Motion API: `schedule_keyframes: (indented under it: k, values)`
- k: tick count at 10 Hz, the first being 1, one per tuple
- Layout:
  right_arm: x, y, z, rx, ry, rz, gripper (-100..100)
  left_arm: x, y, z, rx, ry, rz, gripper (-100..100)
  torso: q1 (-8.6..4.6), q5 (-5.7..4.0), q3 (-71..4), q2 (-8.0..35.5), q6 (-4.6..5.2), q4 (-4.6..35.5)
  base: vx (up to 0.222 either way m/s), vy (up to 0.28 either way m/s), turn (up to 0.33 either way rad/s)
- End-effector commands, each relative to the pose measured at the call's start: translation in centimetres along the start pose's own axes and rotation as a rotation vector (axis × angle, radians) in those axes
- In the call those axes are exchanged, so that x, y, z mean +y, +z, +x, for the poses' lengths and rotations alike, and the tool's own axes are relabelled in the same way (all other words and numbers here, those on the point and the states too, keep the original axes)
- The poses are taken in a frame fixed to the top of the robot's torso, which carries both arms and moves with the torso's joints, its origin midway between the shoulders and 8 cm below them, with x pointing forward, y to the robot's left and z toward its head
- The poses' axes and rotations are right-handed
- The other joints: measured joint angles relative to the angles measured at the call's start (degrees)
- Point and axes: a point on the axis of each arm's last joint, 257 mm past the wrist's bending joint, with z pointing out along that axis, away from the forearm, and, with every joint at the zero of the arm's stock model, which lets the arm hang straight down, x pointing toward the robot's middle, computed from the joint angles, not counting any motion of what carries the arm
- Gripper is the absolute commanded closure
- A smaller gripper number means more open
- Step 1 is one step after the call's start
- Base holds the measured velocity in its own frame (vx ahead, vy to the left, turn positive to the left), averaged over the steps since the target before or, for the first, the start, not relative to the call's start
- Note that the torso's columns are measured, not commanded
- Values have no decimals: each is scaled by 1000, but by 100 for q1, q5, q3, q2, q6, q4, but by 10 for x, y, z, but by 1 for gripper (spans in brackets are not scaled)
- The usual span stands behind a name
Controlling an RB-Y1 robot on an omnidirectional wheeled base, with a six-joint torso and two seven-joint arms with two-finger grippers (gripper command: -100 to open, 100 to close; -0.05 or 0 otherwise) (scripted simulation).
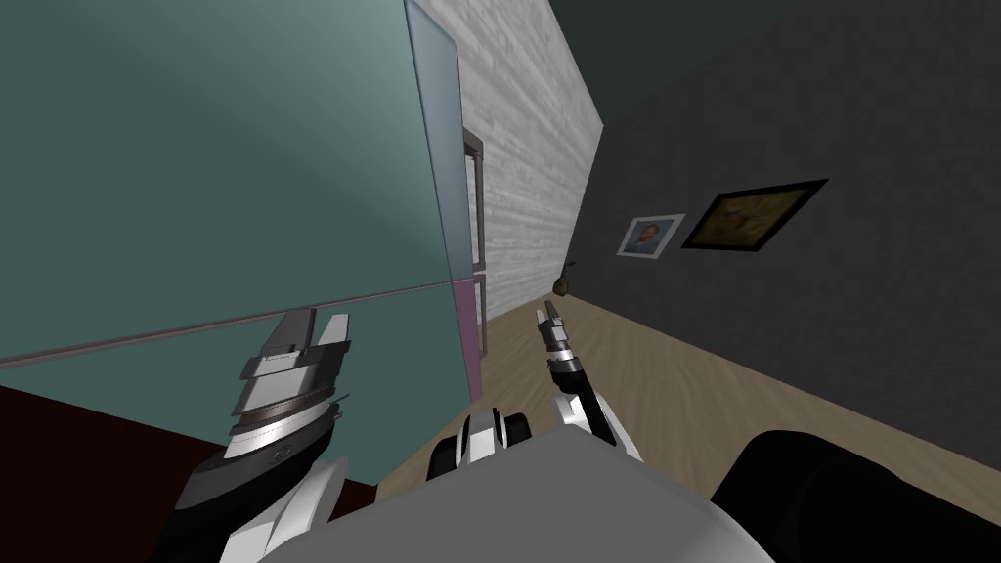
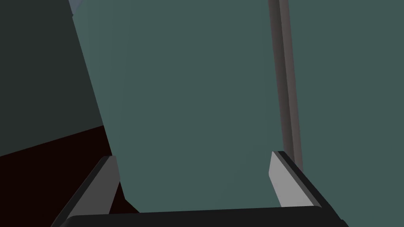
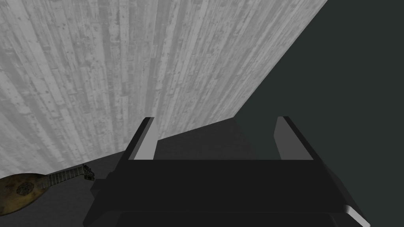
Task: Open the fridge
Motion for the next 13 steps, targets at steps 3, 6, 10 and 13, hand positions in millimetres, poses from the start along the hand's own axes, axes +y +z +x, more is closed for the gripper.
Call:
schedule_keyframes:
  k: [3, 6, 10, 13]
  values:
    - [0, 0, 0, 0, 0, 0, 0, 6, 11, 3, 62, -10, -17, -100, -6, -2, -145, 68, 1, 76, 49, -63, 110]
    - [0, 0, 0, 0, 0, 0, 0, 14, 22, -1, 64, -39, -51, -100, -1, -1, -144, 72, 1, 79, 74, -107, 155]
    - [0, 0, 0, 0, 0, 0, 0, 23, 35, -7, 55, -84, -98, -100, 6, -9, -174, 42, 30, 75, 67, -97, 157]
    - [0, 0, 0, 0, 0, 0, 0, 31, 43, -10, 48, -121, -138, -100, -15, -23, -199, 9, 43, 71, 53, -92, 163]
